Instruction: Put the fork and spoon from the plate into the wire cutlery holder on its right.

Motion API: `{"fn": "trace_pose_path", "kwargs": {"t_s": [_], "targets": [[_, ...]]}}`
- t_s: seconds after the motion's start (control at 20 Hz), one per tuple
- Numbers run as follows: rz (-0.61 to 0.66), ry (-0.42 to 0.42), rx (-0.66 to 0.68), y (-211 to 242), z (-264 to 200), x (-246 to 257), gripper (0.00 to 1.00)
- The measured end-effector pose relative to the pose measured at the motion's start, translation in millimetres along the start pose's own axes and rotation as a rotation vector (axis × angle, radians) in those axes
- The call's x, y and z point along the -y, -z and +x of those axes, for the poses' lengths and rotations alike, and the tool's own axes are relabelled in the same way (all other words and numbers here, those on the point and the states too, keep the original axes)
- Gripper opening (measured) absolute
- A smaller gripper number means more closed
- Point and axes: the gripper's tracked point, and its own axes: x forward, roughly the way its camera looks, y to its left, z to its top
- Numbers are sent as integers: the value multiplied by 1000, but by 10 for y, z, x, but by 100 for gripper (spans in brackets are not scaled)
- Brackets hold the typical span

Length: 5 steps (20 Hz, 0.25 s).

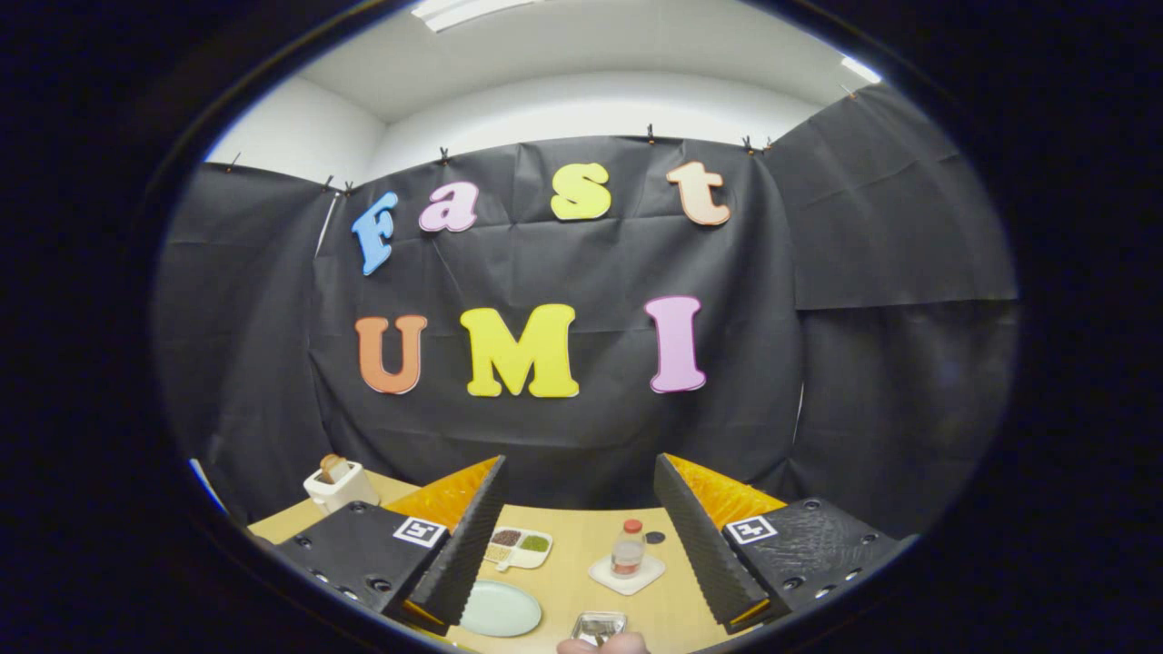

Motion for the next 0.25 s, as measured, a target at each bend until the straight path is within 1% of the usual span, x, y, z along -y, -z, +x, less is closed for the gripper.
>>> {"fn": "trace_pose_path", "kwargs": {"t_s": [0.25], "targets": [[0,-3,18,-47,-8,-18,96]]}}
